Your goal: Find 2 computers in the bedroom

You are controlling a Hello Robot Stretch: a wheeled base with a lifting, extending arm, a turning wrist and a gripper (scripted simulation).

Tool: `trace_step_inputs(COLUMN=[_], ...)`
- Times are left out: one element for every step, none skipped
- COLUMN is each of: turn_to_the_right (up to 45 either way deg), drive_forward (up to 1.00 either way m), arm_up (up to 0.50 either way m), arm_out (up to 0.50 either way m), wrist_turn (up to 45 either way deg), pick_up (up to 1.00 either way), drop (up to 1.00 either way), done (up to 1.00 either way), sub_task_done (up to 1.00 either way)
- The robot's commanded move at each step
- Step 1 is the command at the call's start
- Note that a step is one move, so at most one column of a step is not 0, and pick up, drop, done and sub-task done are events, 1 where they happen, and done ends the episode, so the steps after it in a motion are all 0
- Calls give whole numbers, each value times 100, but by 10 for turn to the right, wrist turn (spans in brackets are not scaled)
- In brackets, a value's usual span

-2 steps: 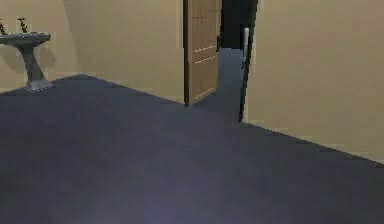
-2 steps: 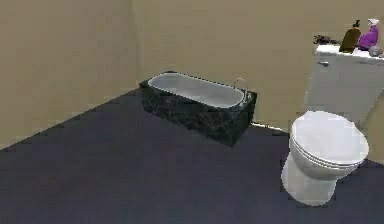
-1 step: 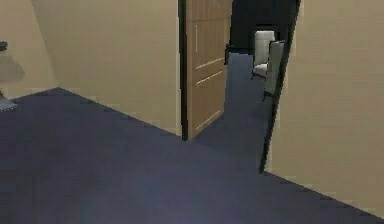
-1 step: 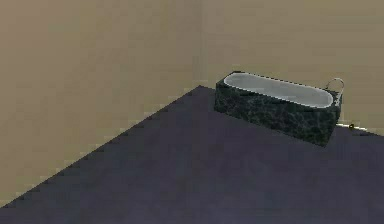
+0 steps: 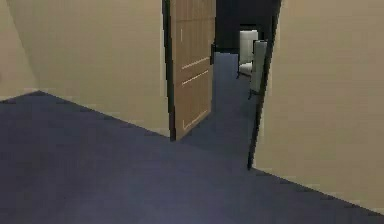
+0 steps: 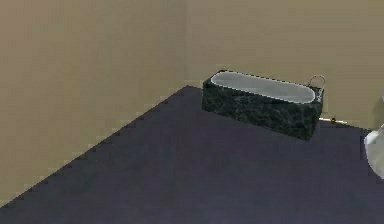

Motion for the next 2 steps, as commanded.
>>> trace_step_inputs(turn_to_the_right=[0, 30], drive_forward=[100, 0], arm_up=[0, 0], arm_out=[0, 0], wrist_turn=[0, 0], pick_up=[0, 0], drop=[0, 0], done=[0, 0], sub_task_done=[0, 0])
